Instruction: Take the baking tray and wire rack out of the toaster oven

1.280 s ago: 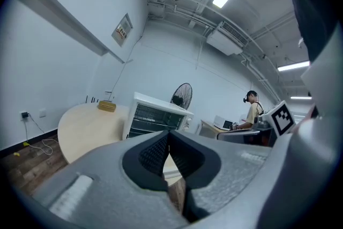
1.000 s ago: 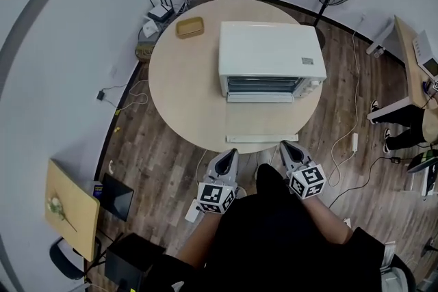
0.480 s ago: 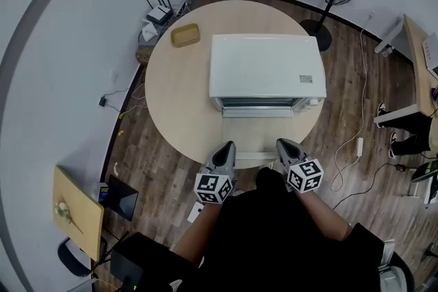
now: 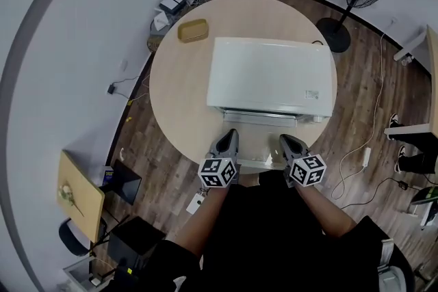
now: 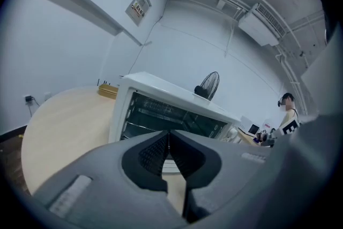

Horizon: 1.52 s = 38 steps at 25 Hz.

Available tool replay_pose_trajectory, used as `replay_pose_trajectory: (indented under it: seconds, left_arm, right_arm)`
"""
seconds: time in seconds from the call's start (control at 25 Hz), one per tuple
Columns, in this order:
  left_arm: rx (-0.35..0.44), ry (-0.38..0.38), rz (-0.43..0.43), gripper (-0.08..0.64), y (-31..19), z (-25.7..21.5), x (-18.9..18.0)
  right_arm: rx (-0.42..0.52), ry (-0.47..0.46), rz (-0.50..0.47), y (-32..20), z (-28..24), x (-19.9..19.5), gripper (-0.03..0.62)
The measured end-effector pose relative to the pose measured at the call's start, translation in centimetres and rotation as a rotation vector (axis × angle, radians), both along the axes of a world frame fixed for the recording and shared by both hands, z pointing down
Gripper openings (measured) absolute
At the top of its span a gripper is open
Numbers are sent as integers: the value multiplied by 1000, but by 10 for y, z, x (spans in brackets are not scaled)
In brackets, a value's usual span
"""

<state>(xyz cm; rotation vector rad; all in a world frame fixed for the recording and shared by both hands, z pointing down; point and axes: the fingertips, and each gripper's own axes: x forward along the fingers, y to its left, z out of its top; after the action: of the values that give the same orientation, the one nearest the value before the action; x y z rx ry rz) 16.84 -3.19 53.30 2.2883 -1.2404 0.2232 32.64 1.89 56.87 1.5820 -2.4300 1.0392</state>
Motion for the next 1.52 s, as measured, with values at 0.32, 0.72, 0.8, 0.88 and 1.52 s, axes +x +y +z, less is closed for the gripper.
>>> replay_pose_trajectory:
  seconds: [0.32,0.72,0.8,0.88,1.52]
  left_arm:
    - [-53,77,-58,20,-32,30,-17]
    - [-163,263,-50,21,-49,71,-2]
    - [-161,305,-21,26,-52,74,7]
    - [-191,352,-19,59,-58,82,13]
    - [-461,686,-314,189,-112,149,16]
  right_arm:
    - [-63,-85,130,-30,26,13,0]
    - [-141,-249,325,-41,71,19,2]
    - [-144,-275,315,-47,77,16,8]
    - [-144,-310,323,-56,83,16,70]
    - [-165,-531,595,-133,117,24,117]
